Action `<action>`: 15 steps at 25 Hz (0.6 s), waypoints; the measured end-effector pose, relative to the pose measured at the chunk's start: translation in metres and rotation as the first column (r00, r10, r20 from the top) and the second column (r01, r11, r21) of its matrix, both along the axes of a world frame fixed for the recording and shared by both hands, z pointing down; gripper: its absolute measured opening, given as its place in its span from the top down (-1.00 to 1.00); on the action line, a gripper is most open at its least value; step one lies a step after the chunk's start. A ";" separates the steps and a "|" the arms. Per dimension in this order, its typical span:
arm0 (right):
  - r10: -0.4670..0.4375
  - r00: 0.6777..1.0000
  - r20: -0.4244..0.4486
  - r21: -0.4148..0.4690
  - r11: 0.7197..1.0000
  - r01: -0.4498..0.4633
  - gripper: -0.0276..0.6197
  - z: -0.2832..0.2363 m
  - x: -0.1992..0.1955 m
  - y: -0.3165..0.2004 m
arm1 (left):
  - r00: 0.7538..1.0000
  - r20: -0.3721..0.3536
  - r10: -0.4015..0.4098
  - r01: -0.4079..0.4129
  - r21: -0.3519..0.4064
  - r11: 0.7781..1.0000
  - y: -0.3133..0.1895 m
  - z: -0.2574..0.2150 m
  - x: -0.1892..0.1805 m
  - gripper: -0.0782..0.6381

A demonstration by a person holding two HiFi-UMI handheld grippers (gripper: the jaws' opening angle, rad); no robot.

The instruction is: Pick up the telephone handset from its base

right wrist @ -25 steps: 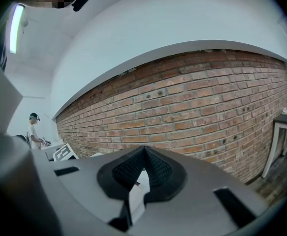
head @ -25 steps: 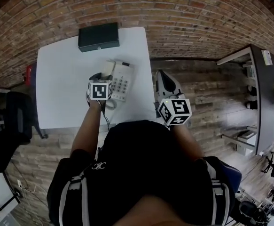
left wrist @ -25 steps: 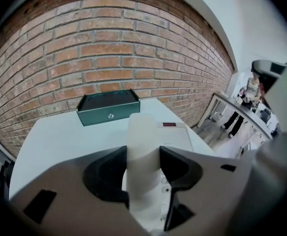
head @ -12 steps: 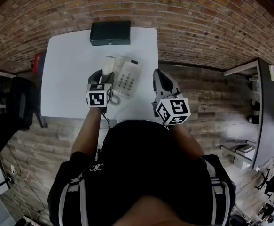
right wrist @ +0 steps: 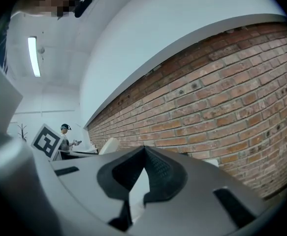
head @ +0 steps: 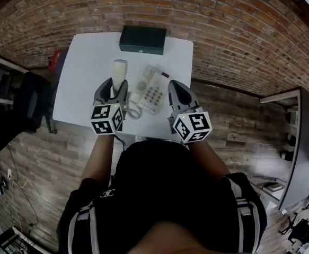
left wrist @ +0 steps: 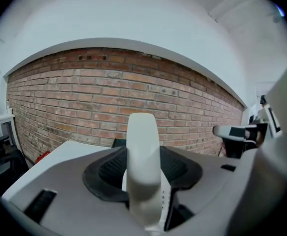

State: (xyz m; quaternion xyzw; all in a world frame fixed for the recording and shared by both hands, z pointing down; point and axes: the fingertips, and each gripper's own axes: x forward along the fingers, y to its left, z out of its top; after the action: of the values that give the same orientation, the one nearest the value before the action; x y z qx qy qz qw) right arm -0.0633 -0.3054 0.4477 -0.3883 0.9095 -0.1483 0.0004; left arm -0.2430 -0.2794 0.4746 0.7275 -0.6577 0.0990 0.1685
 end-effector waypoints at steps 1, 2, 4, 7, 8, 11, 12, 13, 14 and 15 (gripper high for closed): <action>-0.017 1.000 -0.001 0.000 1.000 0.017 0.92 0.000 -0.006 0.001 | 1.000 -0.012 -0.008 0.009 0.023 1.000 0.005 -0.007 -0.002 0.21; -0.036 0.999 -0.003 0.003 0.999 0.036 0.92 -0.001 -0.012 0.002 | 1.000 -0.020 -0.012 0.013 0.045 0.999 0.010 -0.014 -0.004 0.21; -0.064 0.998 -0.007 0.017 0.998 0.064 0.92 -0.005 -0.024 0.004 | 1.000 -0.024 -0.021 0.023 0.080 0.997 0.020 -0.026 -0.007 0.21; -0.069 0.998 -0.007 0.034 0.997 0.069 0.92 -0.010 -0.034 0.002 | 0.998 -0.039 -0.049 0.053 0.111 0.992 0.034 -0.040 -0.011 0.20; -0.063 0.998 -0.008 0.037 0.997 0.063 0.92 -0.011 -0.036 0.001 | 0.997 -0.046 -0.058 0.064 0.119 0.991 0.038 -0.043 -0.013 0.21; -0.038 0.999 -0.014 0.051 0.998 0.039 0.92 -0.013 -0.038 -0.002 | 0.995 -0.058 -0.084 0.092 0.138 0.986 0.049 -0.049 -0.018 0.20; -0.032 0.999 -0.014 0.057 0.998 0.033 0.92 -0.014 -0.038 -0.003 | 0.994 -0.060 -0.090 0.098 0.142 0.985 0.052 -0.051 -0.020 0.20; -0.028 1.000 -0.013 0.062 0.998 0.029 0.92 -0.016 -0.038 -0.004 | 0.994 -0.062 -0.094 0.102 0.144 0.984 0.054 -0.051 -0.022 0.20; -0.026 1.000 -0.012 0.066 0.997 0.027 0.92 -0.017 -0.039 -0.004 | 0.993 -0.064 -0.096 0.104 0.145 0.984 0.055 -0.051 -0.023 0.20; -0.025 1.000 -0.010 0.067 0.997 0.026 0.92 -0.018 -0.041 -0.004 | 0.993 -0.066 -0.097 0.105 0.143 0.984 0.056 -0.050 -0.025 0.20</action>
State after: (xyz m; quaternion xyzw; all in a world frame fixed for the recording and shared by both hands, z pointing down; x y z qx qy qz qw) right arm -0.1038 -0.3095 0.4294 -0.3770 0.9189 -0.1159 0.0074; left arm -0.2681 -0.2238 0.4242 0.7062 -0.6940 0.0202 0.1389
